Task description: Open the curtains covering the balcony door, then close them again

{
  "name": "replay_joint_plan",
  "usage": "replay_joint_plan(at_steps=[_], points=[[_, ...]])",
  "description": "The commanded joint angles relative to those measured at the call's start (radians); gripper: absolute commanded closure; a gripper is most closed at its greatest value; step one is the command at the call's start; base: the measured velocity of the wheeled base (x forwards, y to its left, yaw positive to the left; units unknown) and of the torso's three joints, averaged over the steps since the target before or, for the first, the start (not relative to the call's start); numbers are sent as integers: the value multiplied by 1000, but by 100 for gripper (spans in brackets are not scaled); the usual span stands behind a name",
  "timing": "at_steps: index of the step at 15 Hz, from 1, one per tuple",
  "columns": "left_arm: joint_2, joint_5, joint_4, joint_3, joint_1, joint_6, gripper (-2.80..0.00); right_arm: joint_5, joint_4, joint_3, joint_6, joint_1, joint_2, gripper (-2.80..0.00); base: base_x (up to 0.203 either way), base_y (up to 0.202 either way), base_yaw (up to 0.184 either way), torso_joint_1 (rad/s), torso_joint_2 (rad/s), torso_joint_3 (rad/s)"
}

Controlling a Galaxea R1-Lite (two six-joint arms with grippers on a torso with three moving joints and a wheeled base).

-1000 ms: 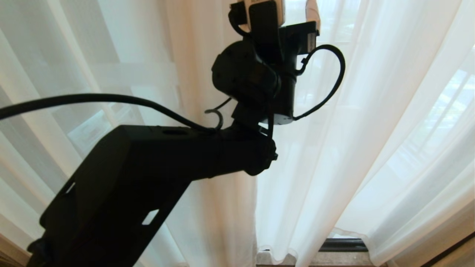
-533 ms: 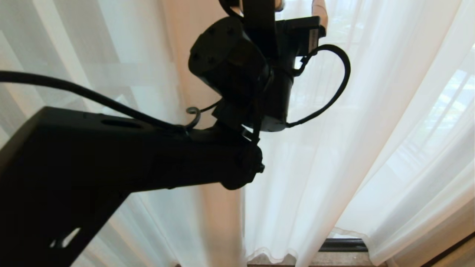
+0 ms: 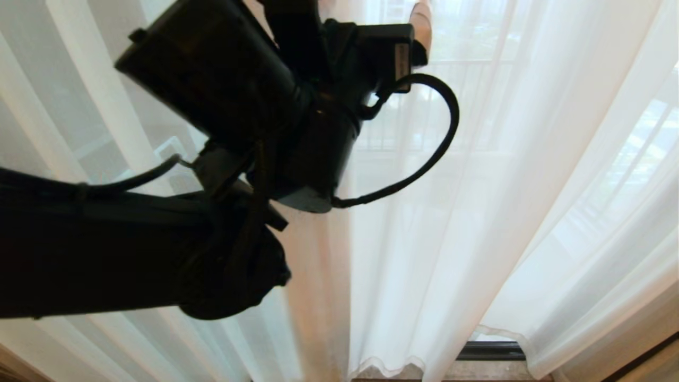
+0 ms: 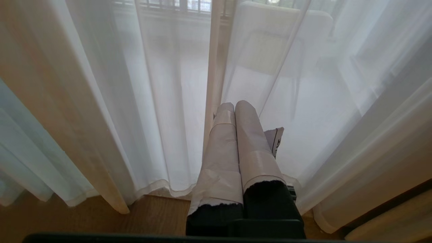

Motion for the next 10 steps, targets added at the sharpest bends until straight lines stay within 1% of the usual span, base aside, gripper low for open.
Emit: replay_joint_plan(at_steps=[1, 3, 5, 7, 8, 10], points=[[-102, 3, 0, 73, 2, 1, -280, 0, 0, 0, -1, 0, 1, 0, 0, 0, 0, 0, 0, 0], [-160, 4, 37, 155, 0, -1, -280, 0, 0, 0, -1, 0, 1, 0, 0, 0, 0, 0, 0, 0], [-218, 8, 118, 254, -3, -1, -280, 0, 0, 0, -1, 0, 1, 0, 0, 0, 0, 0, 0, 0], [-263, 11, 203, 282, -7, -1, -280, 2, 0, 0, -1, 0, 1, 0, 0, 0, 0, 0, 0, 0], [-274, 15, 222, 287, -7, -3, -280, 1, 0, 0, -1, 0, 1, 0, 0, 0, 0, 0, 0, 0], [-281, 23, 219, 289, -9, -3, -280, 2, 0, 0, -1, 0, 1, 0, 0, 0, 0, 0, 0, 0]])
